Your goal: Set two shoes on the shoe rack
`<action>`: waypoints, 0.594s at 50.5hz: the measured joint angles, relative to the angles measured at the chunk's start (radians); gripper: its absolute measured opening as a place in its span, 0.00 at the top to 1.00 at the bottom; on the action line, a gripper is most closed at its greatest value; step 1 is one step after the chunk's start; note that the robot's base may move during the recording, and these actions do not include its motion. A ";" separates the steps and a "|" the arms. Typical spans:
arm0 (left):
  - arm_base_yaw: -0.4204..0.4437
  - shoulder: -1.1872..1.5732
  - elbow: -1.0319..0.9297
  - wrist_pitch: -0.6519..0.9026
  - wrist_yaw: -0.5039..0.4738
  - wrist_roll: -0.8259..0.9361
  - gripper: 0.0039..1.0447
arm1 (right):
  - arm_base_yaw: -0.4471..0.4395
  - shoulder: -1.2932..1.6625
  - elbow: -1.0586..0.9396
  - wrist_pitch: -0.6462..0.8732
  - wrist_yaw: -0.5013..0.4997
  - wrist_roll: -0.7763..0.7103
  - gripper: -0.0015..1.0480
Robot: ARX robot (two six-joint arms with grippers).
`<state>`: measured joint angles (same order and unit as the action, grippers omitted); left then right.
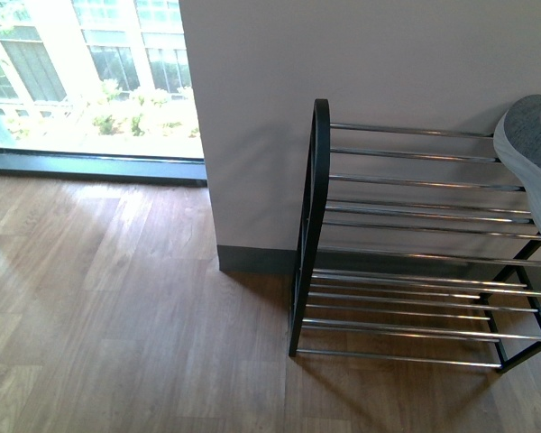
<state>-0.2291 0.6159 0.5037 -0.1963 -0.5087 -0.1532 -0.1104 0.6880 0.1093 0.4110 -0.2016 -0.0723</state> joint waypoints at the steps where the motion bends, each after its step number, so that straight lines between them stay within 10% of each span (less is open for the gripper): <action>1: 0.000 0.000 0.000 0.000 0.000 0.000 0.98 | 0.007 0.041 0.011 0.044 -0.006 -0.001 0.98; 30: 0.000 -0.001 0.000 0.000 0.000 0.000 0.98 | 0.115 1.117 0.678 0.271 0.217 0.000 0.98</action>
<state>-0.2291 0.6151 0.5037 -0.1963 -0.5083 -0.1532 0.0048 1.8046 0.7868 0.6819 0.0158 -0.0723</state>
